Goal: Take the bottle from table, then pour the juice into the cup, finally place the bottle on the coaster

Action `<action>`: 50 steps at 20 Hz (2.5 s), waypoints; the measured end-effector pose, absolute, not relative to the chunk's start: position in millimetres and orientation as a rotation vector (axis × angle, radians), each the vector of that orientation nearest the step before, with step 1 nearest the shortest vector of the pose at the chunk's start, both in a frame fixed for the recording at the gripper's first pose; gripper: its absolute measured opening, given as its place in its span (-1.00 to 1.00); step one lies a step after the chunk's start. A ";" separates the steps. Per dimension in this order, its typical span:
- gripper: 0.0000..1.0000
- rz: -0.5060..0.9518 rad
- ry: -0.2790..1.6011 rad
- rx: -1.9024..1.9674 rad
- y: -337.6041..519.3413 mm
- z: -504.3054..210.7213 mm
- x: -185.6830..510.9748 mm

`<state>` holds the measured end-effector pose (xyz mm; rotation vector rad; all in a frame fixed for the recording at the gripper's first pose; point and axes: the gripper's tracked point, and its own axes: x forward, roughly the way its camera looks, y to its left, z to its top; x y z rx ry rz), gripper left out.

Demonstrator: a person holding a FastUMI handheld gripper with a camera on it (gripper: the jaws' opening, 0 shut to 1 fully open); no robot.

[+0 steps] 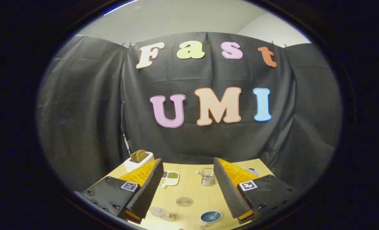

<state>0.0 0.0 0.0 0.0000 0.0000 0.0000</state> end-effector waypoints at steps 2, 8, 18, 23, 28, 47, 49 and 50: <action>0.96 -0.001 0.006 -0.006 1.5 -3.4 -3.7; 0.96 0.003 0.010 -0.009 8.4 -5.2 -19.9; 0.96 -0.015 0.028 -0.025 28.2 -23.5 -39.2; 0.96 -0.039 0.028 0.005 50.9 -36.5 -41.4; 0.96 -0.088 0.030 0.043 78.9 -57.1 -46.3; 0.96 -0.341 0.197 0.162 137.0 -224.9 -91.6; 0.96 -0.372 0.217 0.174 136.4 -247.6 -90.4; 0.96 -0.380 0.228 0.177 136.4 -257.6 -87.3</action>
